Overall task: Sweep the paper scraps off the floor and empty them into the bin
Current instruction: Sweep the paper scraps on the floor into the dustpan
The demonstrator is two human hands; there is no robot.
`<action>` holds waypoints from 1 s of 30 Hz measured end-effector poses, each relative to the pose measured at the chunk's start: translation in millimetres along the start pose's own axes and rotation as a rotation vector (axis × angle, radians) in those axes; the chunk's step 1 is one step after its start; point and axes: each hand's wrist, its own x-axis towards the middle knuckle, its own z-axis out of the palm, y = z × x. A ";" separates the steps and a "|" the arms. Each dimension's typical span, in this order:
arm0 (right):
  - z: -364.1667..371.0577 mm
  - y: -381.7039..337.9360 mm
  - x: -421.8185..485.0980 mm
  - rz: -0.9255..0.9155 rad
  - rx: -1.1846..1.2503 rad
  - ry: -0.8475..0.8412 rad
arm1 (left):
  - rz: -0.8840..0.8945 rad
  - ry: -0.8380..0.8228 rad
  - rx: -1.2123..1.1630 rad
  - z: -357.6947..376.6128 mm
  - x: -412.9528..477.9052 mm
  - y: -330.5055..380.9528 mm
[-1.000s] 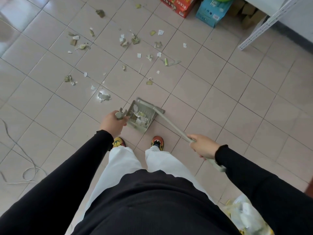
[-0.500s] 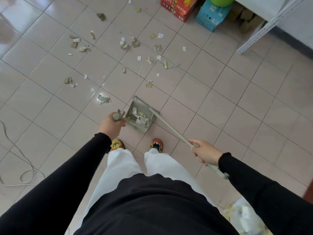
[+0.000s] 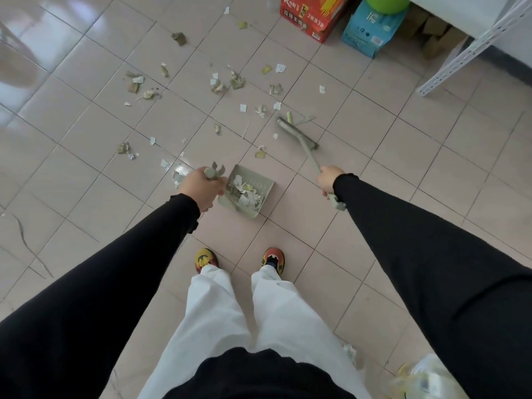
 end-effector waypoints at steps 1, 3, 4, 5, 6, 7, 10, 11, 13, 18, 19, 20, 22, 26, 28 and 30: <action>1.3 -3.3 -0.8 -0.004 -0.033 -0.012 | -0.003 0.001 0.009 0.2 4.0 4.4; 9.4 2.5 -7.9 0.026 -0.085 -0.060 | -0.012 -0.003 0.016 0.5 9.7 11.3; 13.1 10.3 -14.6 0.051 -0.094 -0.083 | -0.014 -0.005 0.016 0.5 11.3 14.0; 14.8 20.0 -25.2 0.073 -0.108 -0.116 | -0.016 -0.006 0.014 0.4 11.9 15.7; 13.4 30.2 -36.1 0.077 -0.108 -0.163 | -0.015 -0.004 0.010 0.2 11.8 16.5; 7.6 40.6 -50.4 0.045 -0.137 -0.202 | -0.013 -0.003 0.005 0.1 11.6 16.3; -11.3 73.1 -96.9 0.016 -0.148 -0.248 | -0.010 -0.010 0.000 -1.0 8.5 13.0; -14.3 79.5 -110.3 0.010 -0.145 -0.264 | -0.013 -0.012 0.001 -1.3 7.2 11.4; -11.4 83.9 -119.4 -0.004 -0.128 -0.241 | -0.016 -0.012 0.003 -1.7 4.6 8.8; 25.2 52.5 -82.0 -0.042 -0.169 -0.137 | -0.061 -0.049 -0.067 1.5 -4.1 4.6; 31.7 45.5 -75.7 -0.022 -0.181 -0.153 | -0.078 -0.066 -0.107 1.2 -5.9 3.4; 35.9 41.0 -72.7 -0.003 -0.176 -0.188 | -0.091 -0.084 -0.138 0.4 -7.0 1.6; 36.3 41.2 -78.3 -0.011 -0.165 -0.264 | -0.102 -0.113 -0.148 -0.6 -7.8 -4.6; 22.8 71.7 -119.0 -0.003 -0.035 -0.264 | -0.071 -0.042 -0.108 -2.2 -14.7 -23.9; 20.5 85.1 -138.0 -0.016 0.008 -0.257 | -0.042 -0.006 -0.094 -6.8 -27.2 -37.7; 23.9 88.8 -144.6 -0.025 0.032 -0.240 | -0.018 0.010 -0.087 -14.6 -43.6 -56.6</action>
